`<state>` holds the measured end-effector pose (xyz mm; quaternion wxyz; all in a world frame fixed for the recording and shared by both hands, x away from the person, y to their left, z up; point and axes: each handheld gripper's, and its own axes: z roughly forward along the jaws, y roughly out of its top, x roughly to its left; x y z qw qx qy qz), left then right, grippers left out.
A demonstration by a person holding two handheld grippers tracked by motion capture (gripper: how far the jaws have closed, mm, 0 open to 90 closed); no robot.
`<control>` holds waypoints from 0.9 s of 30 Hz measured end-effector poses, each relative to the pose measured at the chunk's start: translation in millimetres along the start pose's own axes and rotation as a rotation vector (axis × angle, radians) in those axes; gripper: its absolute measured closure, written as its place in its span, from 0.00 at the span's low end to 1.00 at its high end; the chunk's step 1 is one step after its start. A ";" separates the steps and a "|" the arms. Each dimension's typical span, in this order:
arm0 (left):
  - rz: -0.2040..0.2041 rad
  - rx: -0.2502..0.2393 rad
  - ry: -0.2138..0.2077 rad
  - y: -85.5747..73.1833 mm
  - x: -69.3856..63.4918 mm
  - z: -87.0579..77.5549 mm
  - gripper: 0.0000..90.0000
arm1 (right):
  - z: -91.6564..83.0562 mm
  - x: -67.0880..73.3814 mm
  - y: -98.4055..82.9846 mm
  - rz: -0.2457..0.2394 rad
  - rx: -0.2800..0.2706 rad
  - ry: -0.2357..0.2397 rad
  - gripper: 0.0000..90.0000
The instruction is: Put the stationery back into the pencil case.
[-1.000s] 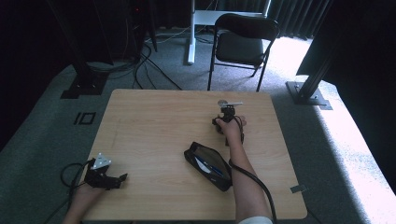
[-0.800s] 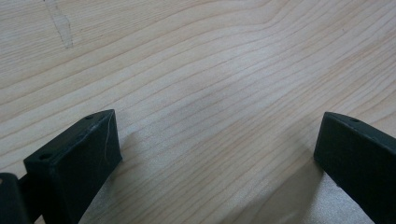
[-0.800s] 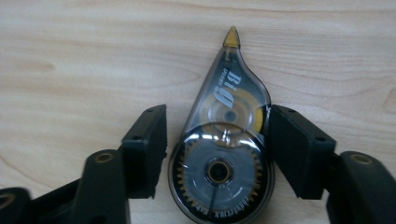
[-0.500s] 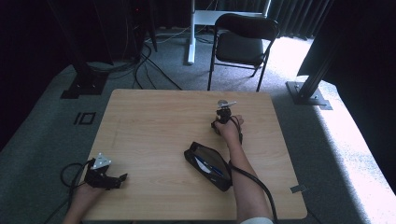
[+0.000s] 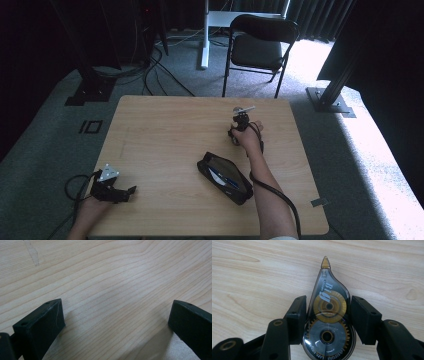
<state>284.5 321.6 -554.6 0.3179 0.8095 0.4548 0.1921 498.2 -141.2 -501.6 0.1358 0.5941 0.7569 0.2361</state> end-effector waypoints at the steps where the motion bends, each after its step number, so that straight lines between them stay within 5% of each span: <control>1: -0.001 0.000 -0.001 0.0 -0.1 0.0 0.01 | -3.1 -0.6 0.2 0.002 -0.004 0.005 0.53; 27: -0.001 0.000 -0.001 0.0 -0.1 0.0 0.01 | -62.0 -9.7 -16.2 -0.052 -0.067 0.125 0.54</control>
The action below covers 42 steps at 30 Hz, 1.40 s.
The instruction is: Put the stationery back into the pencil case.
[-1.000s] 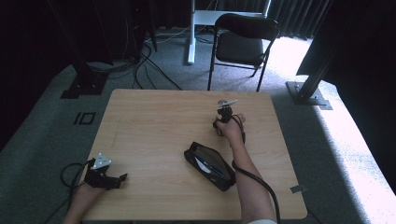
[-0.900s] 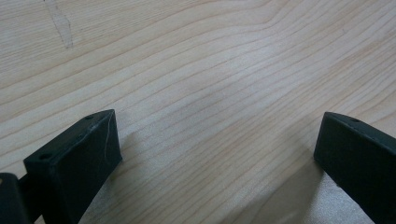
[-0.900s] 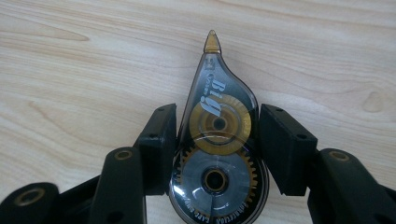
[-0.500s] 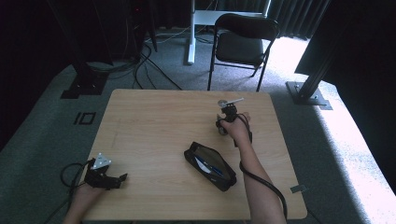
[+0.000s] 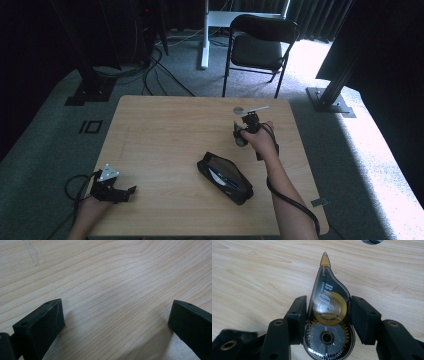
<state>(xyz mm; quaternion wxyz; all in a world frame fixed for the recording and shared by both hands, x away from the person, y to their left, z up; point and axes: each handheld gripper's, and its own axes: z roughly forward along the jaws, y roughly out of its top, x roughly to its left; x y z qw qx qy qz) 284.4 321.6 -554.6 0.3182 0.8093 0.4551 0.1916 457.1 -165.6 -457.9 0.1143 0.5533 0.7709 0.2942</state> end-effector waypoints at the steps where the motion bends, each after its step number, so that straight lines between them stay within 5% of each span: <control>1: 0.000 0.000 0.000 0.0 0.0 0.0 0.01 | -2.9 1.0 -0.7 -0.006 0.000 0.005 0.54; 17: 0.001 0.000 0.000 0.0 0.0 0.0 0.01 | -44.4 27.3 -14.6 -0.141 -0.028 0.118 0.54; 27: 0.001 -0.001 0.002 0.0 0.1 0.1 0.01 | -67.2 58.7 -31.0 -0.261 -0.034 0.182 0.54; 42: 0.001 -0.002 0.001 0.0 0.1 0.1 0.01 | -66.3 78.9 -61.0 -0.349 0.013 0.214 0.54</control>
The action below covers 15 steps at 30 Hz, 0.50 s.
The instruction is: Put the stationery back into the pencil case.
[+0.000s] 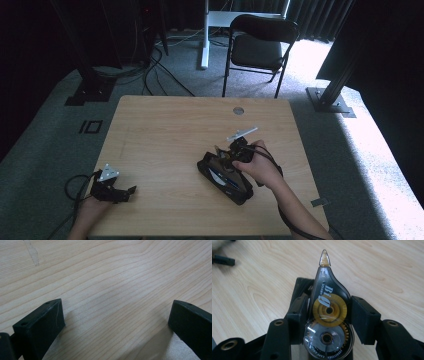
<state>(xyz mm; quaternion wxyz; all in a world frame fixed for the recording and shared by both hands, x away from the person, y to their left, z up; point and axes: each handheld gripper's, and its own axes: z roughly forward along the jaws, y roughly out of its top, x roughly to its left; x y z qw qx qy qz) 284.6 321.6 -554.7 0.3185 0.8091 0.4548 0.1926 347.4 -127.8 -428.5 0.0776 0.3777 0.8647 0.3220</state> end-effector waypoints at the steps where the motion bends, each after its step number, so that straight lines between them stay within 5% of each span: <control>1: 0.000 0.000 0.000 0.0 0.0 0.0 0.01 | 1.3 1.6 -0.8 -0.006 0.012 -0.001 0.54; 15: 0.002 0.002 0.000 0.0 0.1 -0.1 0.01 | 27.2 14.4 -9.0 -0.060 0.118 0.008 0.54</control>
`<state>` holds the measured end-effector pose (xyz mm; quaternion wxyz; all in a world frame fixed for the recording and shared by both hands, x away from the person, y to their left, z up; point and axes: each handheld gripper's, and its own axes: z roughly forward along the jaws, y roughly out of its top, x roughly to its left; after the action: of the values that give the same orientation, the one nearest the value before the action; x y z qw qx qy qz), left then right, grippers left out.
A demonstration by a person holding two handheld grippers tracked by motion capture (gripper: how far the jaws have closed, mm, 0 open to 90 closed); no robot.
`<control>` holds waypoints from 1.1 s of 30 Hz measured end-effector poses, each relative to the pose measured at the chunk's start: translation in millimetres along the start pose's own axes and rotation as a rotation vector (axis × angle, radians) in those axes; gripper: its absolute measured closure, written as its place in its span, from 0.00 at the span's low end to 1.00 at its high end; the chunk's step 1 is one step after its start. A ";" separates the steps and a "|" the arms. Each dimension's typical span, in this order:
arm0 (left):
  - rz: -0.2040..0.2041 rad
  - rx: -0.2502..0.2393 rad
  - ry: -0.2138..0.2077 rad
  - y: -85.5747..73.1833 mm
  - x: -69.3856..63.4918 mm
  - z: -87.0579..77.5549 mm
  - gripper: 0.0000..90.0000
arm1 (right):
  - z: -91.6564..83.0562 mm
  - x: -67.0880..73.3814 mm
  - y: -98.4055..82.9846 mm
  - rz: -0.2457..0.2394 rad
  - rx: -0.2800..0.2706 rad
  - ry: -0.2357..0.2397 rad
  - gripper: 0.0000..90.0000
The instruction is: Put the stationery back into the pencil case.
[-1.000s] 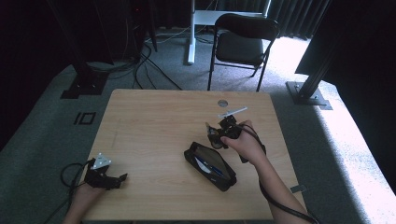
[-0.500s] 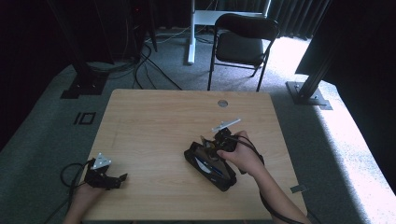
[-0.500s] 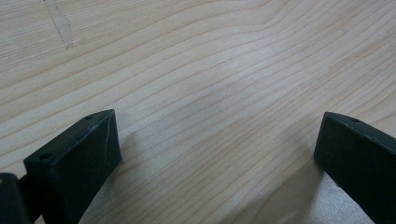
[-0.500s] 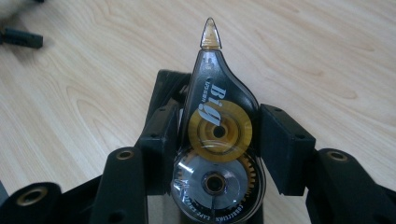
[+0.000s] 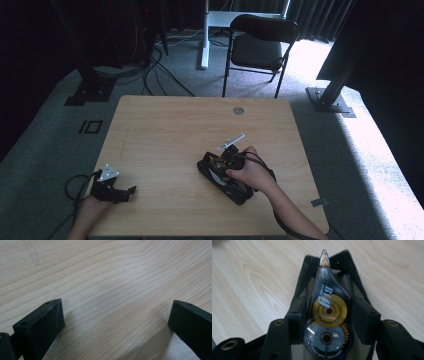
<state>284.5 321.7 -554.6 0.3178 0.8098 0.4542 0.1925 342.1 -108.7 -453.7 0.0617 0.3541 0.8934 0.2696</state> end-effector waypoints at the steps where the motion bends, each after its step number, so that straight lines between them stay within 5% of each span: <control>1: 0.000 0.000 0.000 0.0 0.0 0.0 0.01 | 2.5 -0.3 -0.7 0.001 0.002 0.002 0.54; 14: -0.002 0.000 0.000 0.0 -0.1 0.0 0.01 | 24.4 -2.9 -5.2 -0.006 0.080 -0.011 0.54; 33: -0.003 0.000 -0.001 0.0 -0.2 0.0 0.01 | 32.2 -6.7 -3.9 -0.002 0.092 -0.008 0.54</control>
<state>284.4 321.5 -554.6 0.3184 0.8092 0.4551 0.1916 354.4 -101.4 -483.5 0.0490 0.3568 0.9050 0.2266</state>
